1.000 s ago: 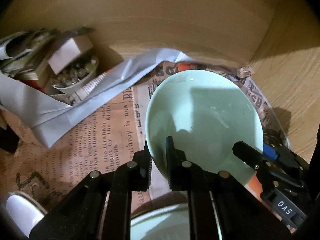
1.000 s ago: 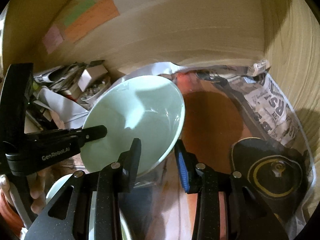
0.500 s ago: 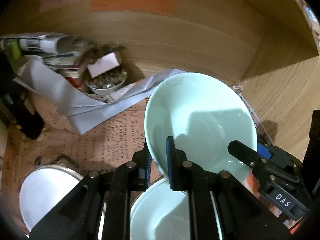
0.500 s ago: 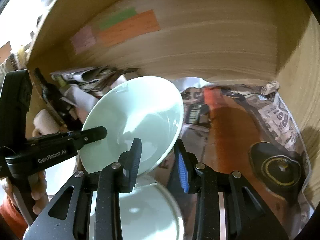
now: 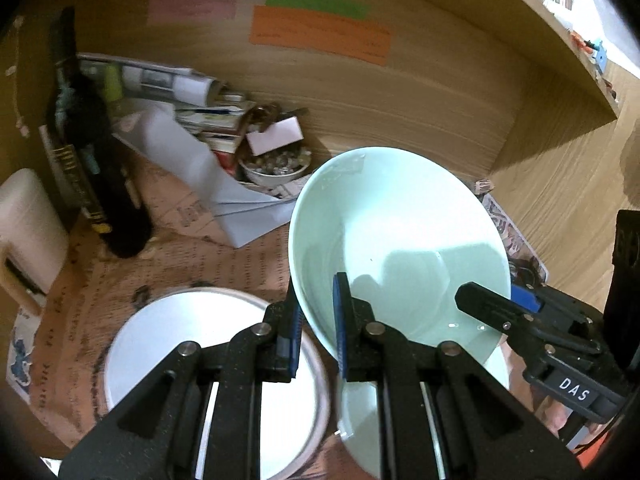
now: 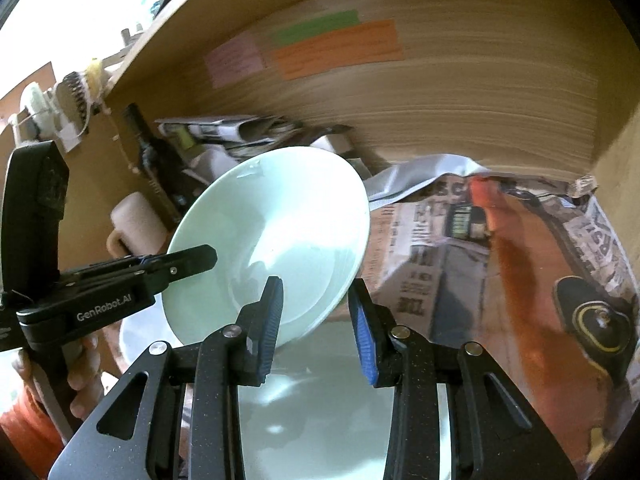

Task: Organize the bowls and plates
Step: 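Carry the mint green bowl over the white dotted bowl and lower it inside with both tools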

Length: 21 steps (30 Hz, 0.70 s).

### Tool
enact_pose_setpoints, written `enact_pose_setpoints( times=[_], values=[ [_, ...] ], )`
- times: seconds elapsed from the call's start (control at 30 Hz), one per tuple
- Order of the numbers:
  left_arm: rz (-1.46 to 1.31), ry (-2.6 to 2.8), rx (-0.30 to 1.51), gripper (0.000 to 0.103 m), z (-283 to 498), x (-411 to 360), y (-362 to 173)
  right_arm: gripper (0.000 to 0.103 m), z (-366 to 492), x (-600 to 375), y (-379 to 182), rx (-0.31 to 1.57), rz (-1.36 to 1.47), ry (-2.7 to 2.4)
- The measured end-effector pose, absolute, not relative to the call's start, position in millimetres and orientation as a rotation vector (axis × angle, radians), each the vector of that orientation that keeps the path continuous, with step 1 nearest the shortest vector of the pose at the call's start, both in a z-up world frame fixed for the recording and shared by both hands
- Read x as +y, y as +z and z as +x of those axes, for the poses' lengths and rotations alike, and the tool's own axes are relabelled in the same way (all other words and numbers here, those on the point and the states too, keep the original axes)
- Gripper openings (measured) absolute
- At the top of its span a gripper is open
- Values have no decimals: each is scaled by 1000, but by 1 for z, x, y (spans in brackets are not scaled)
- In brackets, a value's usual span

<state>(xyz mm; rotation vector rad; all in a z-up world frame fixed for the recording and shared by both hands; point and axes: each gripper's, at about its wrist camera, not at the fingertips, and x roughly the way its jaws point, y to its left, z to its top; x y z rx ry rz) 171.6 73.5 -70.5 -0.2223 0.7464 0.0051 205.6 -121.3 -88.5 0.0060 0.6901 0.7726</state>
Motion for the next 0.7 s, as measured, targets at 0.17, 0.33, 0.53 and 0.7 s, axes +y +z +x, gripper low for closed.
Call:
enact_pose_setpoints(
  times=[0.17,0.33,0.53,0.7],
  values=[
    [-191,31,715,14,145,92,-65,31,187,-105,-86,686,-5,809],
    [-166,64,686,14,120,104,-62,31,171,-87,-86,684,-21,846],
    [-175,87,684,14,97,123,-67,31,156,-68,-89,693,-28,881],
    [-202,98,708,14,88,139,-75,31,147,-53,-95,709,-39,905]
  ],
)
